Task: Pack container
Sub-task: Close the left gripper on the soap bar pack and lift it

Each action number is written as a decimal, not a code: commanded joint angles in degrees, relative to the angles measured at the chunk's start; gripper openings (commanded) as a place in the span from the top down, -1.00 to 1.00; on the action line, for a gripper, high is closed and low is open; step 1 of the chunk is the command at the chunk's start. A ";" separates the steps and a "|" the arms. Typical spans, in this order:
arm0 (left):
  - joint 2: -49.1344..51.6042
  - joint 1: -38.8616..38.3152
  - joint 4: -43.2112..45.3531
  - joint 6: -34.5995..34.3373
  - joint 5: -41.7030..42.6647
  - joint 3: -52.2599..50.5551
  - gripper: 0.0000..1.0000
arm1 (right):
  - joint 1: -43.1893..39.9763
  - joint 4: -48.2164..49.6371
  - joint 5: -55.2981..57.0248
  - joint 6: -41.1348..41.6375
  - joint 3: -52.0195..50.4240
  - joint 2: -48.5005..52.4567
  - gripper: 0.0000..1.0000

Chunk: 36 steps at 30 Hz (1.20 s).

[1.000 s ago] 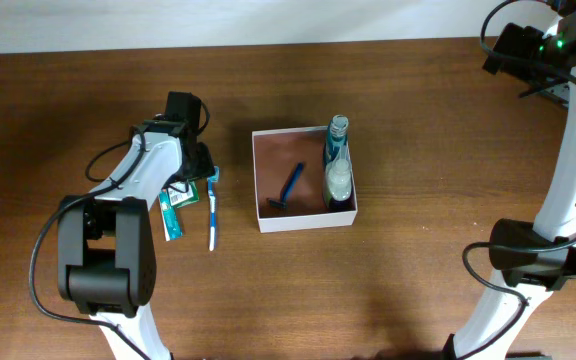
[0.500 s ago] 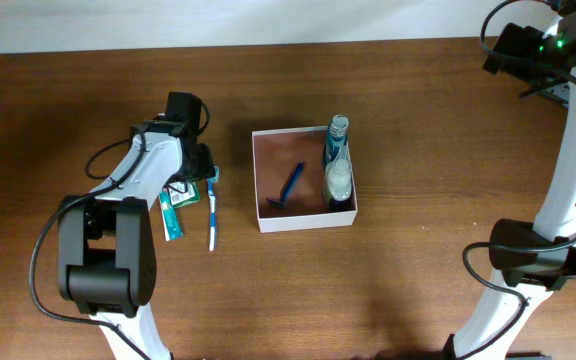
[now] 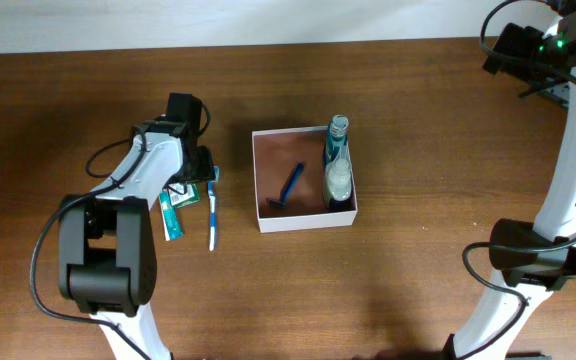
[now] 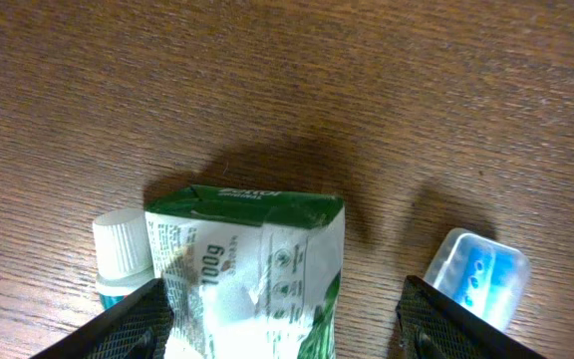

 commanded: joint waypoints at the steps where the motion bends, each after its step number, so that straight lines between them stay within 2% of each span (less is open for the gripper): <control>1: 2.34 0.24 -0.22 0.70 0.68 -0.85 -0.47 | -0.15 -0.31 0.48 -0.37 0.09 -0.83 -0.97; 14: 2.67 0.24 -0.20 0.68 0.66 -0.85 -0.44 | -0.15 -0.31 0.48 -0.37 0.09 -0.83 -0.97; 17: 2.67 0.24 -0.20 0.68 0.66 -0.85 -0.29 | -0.15 -0.33 0.48 -0.37 0.09 -0.83 -0.97; 20: 2.67 0.24 -0.17 0.68 0.66 -0.85 0.04 | -0.15 -0.33 0.48 -0.37 0.09 -0.83 -0.97; 25: 2.67 0.24 -0.20 0.70 0.68 -0.85 0.39 | -0.15 -0.31 0.48 -0.37 0.09 -0.83 -0.96; 29: 2.62 0.24 -0.20 0.74 0.61 -0.76 0.55 | -0.15 -0.31 0.48 -0.37 0.09 -0.83 -0.97; 31: 2.49 0.24 -0.26 1.53 0.63 -0.28 0.76 | -0.15 -0.31 0.48 -0.37 0.09 -0.83 -0.97; 33: 2.12 0.24 -0.70 2.47 0.63 0.74 0.83 | -0.15 -0.33 0.48 -0.37 0.09 -0.83 -0.97; 36: 1.20 0.24 -1.75 2.86 0.63 2.91 0.84 | -0.15 -0.31 0.48 -0.37 0.09 -0.83 -0.97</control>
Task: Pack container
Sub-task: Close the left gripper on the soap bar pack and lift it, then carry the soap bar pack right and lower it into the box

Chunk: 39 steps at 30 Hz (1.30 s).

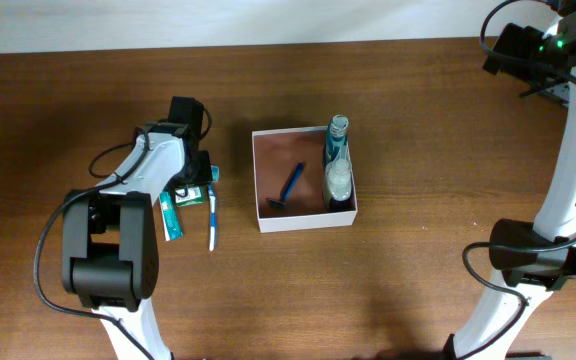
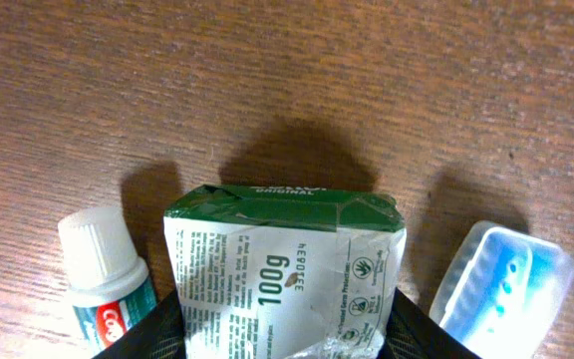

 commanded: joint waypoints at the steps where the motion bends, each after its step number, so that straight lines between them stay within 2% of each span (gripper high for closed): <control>1: -0.92 0.24 -1.31 1.60 0.35 3.61 0.84 | -0.15 -0.35 0.48 -0.28 0.09 -0.83 -0.97; 12: -7.58 -1.57 -2.03 1.53 1.49 10.23 0.92 | -0.15 -0.35 0.48 -0.28 0.09 -0.83 -0.97; 16: -10.27 -5.14 -2.01 1.36 5.49 12.11 0.93 | -0.15 -0.33 0.48 -0.28 0.09 -0.83 -0.97; 25: -15.02 -14.64 -2.03 -3.30 5.60 16.79 0.95 | -0.15 -0.33 0.48 -0.28 0.09 -0.83 -0.97; 30: -14.53 -19.41 -5.31 -8.37 5.57 16.76 0.94 | -0.15 -0.35 0.48 -0.28 0.09 -0.83 -0.97; 39: -9.92 -24.96 -7.41 -8.44 5.55 16.76 0.93 | -0.15 -0.33 0.48 -0.28 0.09 -0.83 -0.97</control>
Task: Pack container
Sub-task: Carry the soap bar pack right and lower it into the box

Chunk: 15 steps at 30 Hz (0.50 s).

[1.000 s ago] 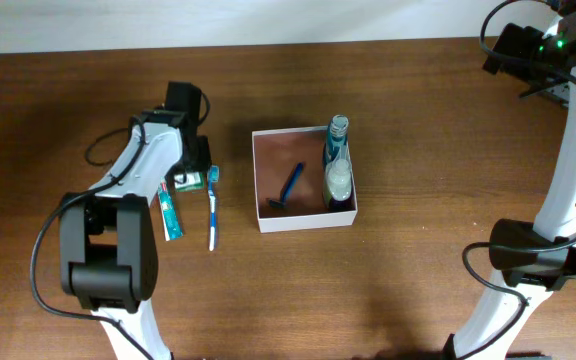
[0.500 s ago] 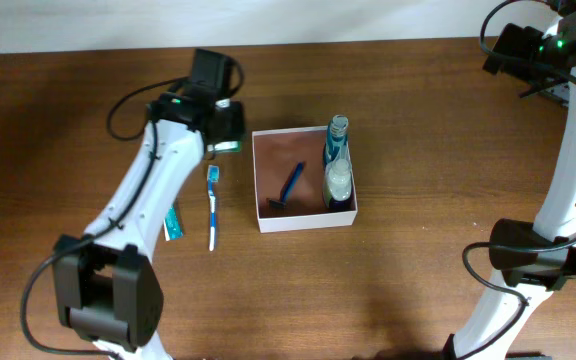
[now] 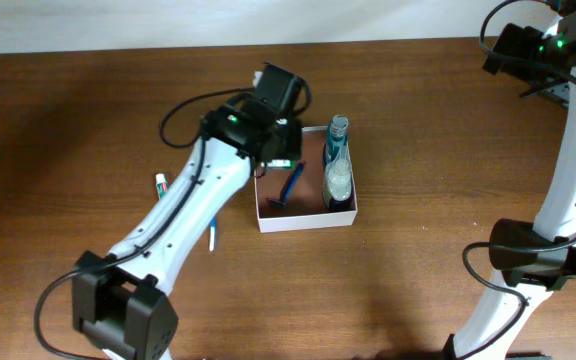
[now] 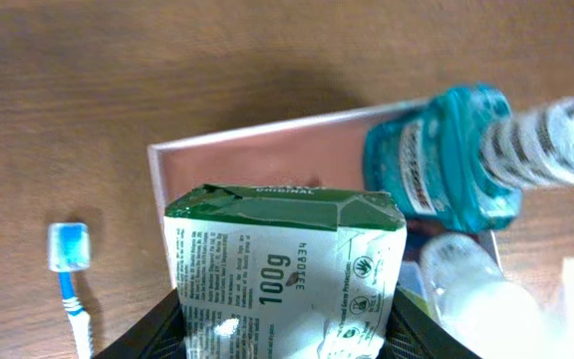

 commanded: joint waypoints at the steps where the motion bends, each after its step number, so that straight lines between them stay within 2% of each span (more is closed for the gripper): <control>1: 3.26 -1.18 -0.50 -1.14 0.59 0.94 0.93 | -0.15 -0.31 0.48 0.09 0.09 -0.83 -0.97; 7: 7.08 -1.11 -0.61 -1.16 0.63 0.94 0.94 | -0.15 -0.33 0.48 0.09 0.09 -0.83 -0.97; 15: 11.13 -1.11 -1.27 -6.14 0.52 0.94 0.95 | -0.15 -0.31 0.48 0.09 0.09 -0.83 -0.97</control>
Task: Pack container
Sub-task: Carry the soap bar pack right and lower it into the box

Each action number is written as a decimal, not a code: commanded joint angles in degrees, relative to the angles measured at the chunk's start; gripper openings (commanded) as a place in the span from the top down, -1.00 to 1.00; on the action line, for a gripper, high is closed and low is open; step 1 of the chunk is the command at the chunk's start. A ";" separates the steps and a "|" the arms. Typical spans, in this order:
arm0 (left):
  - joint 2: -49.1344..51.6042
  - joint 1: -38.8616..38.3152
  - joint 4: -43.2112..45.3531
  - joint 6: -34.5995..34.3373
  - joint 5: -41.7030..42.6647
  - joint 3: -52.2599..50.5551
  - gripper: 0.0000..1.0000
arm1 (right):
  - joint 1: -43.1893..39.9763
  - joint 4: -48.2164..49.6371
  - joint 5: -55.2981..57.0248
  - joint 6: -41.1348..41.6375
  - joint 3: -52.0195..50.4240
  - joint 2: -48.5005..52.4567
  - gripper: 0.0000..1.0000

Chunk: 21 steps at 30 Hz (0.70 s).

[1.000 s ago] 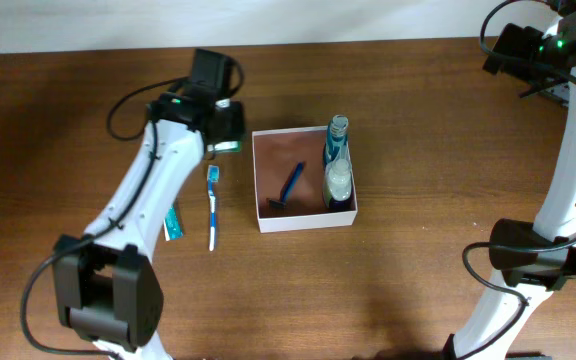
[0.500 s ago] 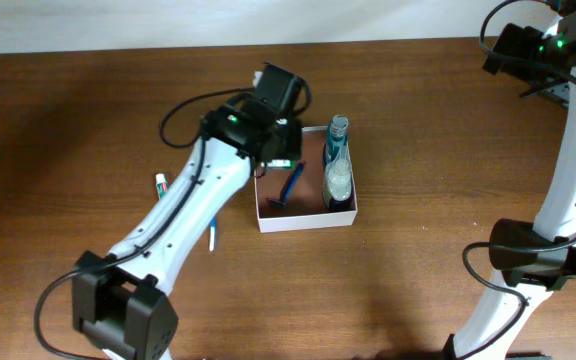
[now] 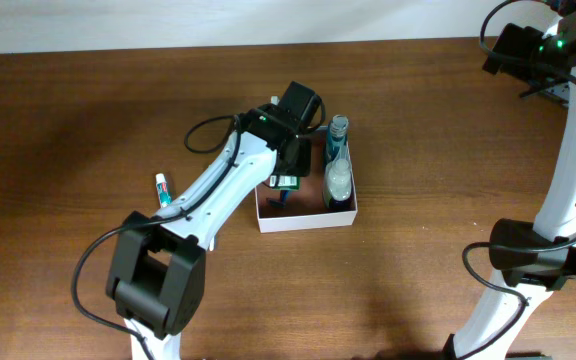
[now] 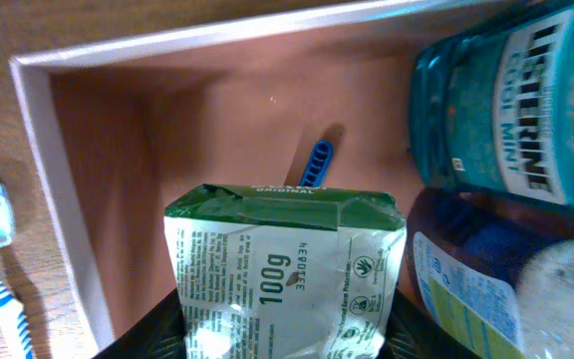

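My left gripper (image 3: pixel 287 166) is shut on a green and white soap packet (image 4: pixel 285 269) marked 100g, its black fingers (image 4: pixel 155 331) pressing both sides. The packet hangs over the inside of the white box (image 4: pixel 36 150), low above its brown floor. A blue razor (image 4: pixel 317 160) lies in the box, partly hidden behind the packet. A teal Listerine bottle (image 4: pixel 506 100) and a second bottle (image 4: pixel 501 289) with a blue label lie along the box's right side. The right arm (image 3: pixel 568 150) stands at the table's right edge; its gripper is out of view.
A blue toothbrush lies on the wooden table just outside the box's left wall. A small toothpaste tube (image 3: pixel 161 188) lies further left. My left arm (image 3: pixel 218 200) stretches across the table between them and the box (image 3: pixel 305 222).
My left gripper, still shut on the packet, has moved from over the box's left rim to further inside the box and lower. The right arm has not moved.
My left gripper stood open around the packet on the table, between toothpaste and toothbrush. Then it was shut on the packet there. Later it held the packet in the air at the box's left rim, and now inside the box above the razor.
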 commanded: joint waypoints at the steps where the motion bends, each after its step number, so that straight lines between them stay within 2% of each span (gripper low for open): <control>1: 1.90 0.13 0.00 -4.11 0.09 0.94 0.98 | -0.15 -0.33 0.48 0.09 0.09 -0.83 -0.97; 17: 8.31 0.13 0.17 -5.05 -0.04 0.90 0.96 | -0.15 -0.31 0.48 0.09 0.09 -0.83 -0.97; 21: 8.31 0.15 0.20 -5.03 -0.09 0.90 0.86 | -0.15 -0.33 0.48 0.09 0.09 -0.83 -0.97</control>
